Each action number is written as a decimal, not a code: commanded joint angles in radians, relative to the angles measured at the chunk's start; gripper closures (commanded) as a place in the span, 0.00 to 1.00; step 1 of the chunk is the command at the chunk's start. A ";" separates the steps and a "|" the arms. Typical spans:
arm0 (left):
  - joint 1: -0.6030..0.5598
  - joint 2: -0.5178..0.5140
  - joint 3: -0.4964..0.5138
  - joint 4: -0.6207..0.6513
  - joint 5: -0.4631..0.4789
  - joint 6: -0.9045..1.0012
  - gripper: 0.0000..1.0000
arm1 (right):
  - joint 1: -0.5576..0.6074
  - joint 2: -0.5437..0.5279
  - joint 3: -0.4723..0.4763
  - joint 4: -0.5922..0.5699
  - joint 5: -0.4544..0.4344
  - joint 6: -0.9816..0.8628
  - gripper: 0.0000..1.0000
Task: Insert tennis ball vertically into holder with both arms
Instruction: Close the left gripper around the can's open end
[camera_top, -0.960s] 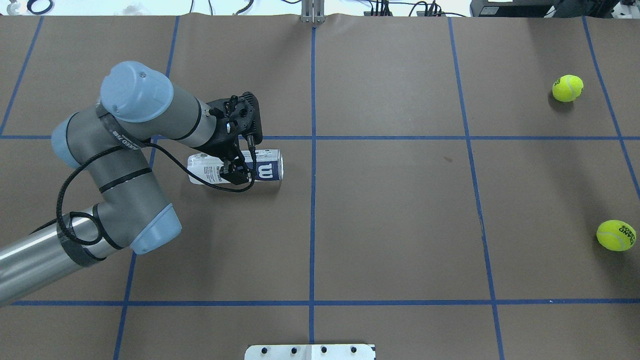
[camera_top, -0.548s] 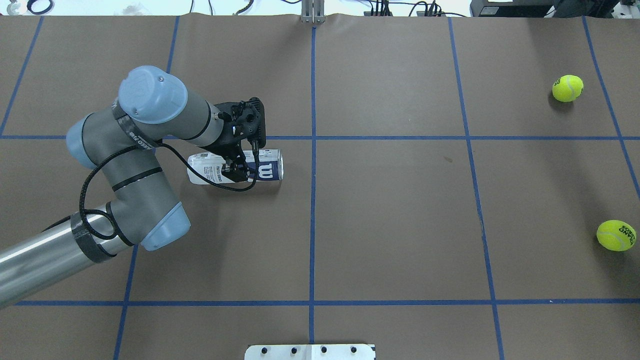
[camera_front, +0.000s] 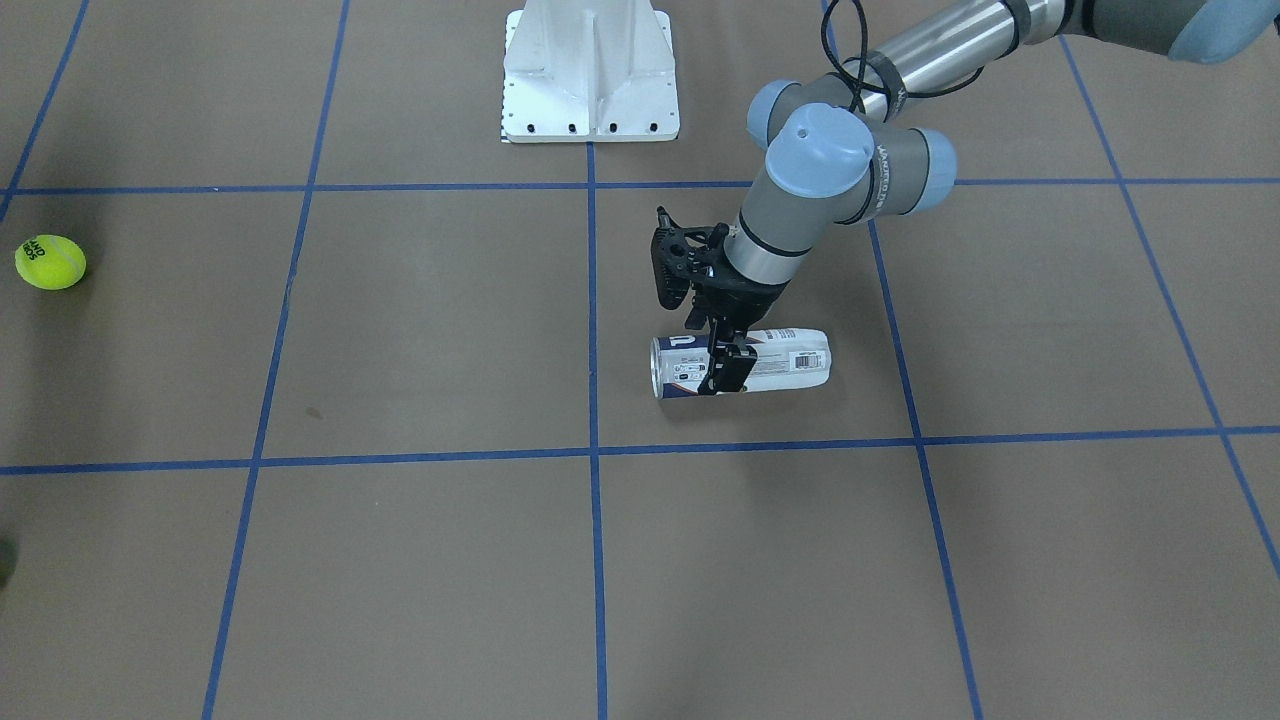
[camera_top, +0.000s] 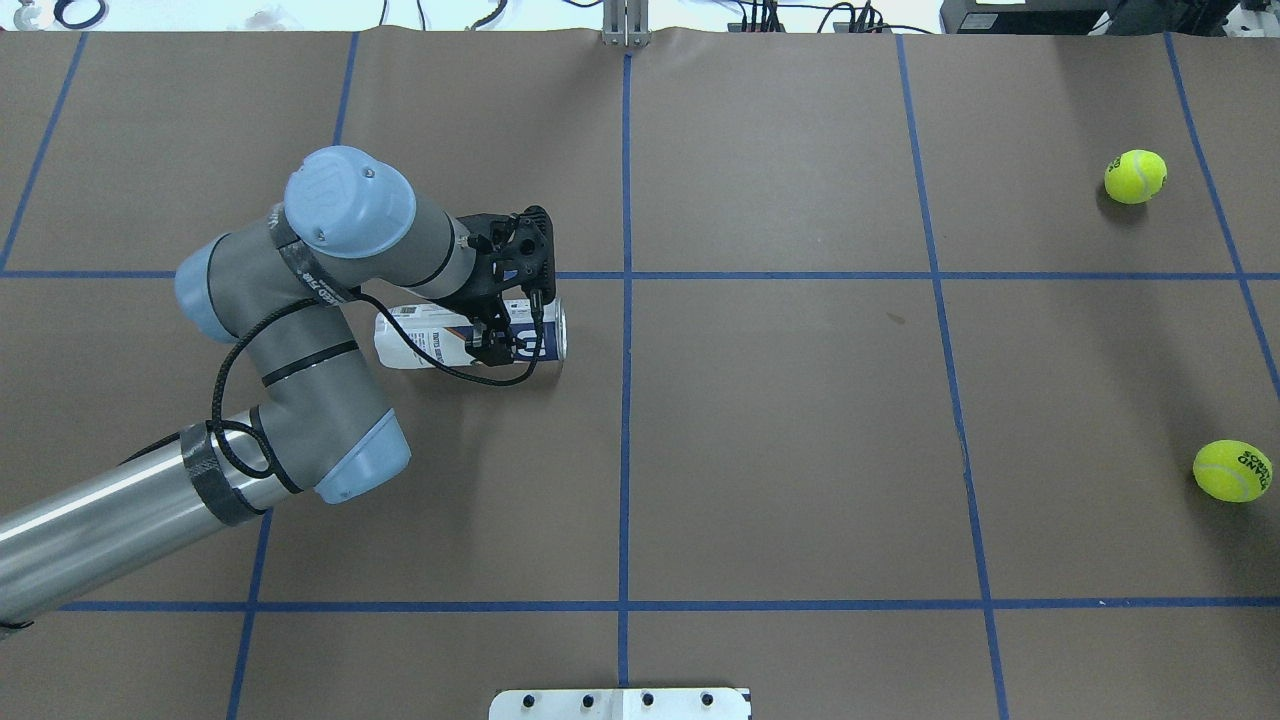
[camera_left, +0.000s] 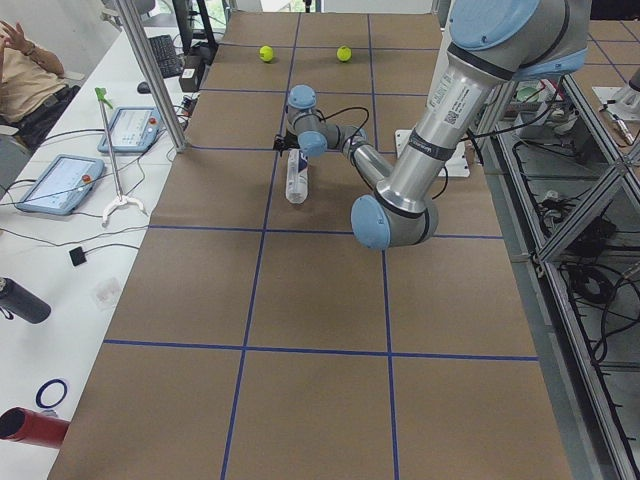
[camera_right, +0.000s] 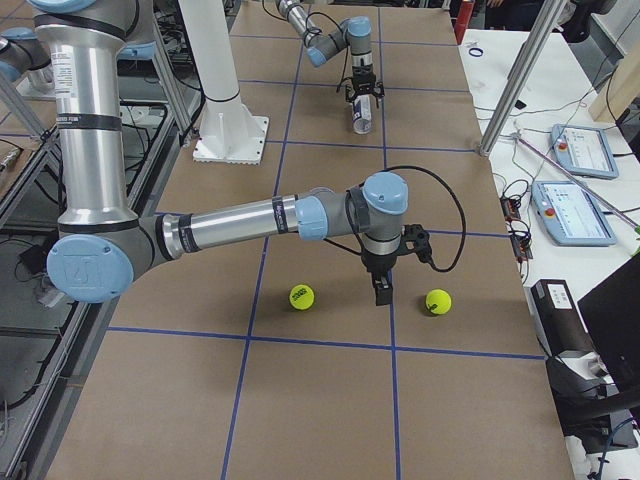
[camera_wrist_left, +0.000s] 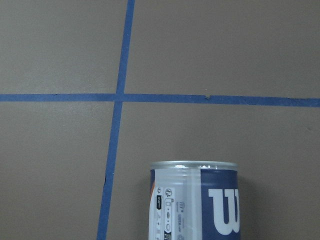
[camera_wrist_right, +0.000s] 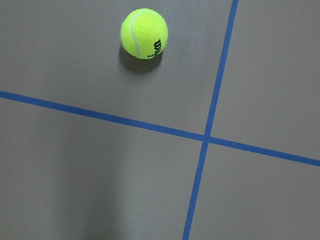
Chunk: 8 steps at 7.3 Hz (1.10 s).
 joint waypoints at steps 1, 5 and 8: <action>0.021 -0.033 0.049 0.000 0.027 0.000 0.02 | 0.001 -0.002 0.001 0.000 0.000 0.000 0.01; 0.033 -0.041 0.077 0.000 0.028 -0.001 0.04 | 0.001 -0.002 0.000 0.000 0.000 0.000 0.01; 0.052 -0.062 0.108 0.001 0.062 -0.004 0.06 | -0.001 -0.002 0.000 0.000 0.002 0.000 0.01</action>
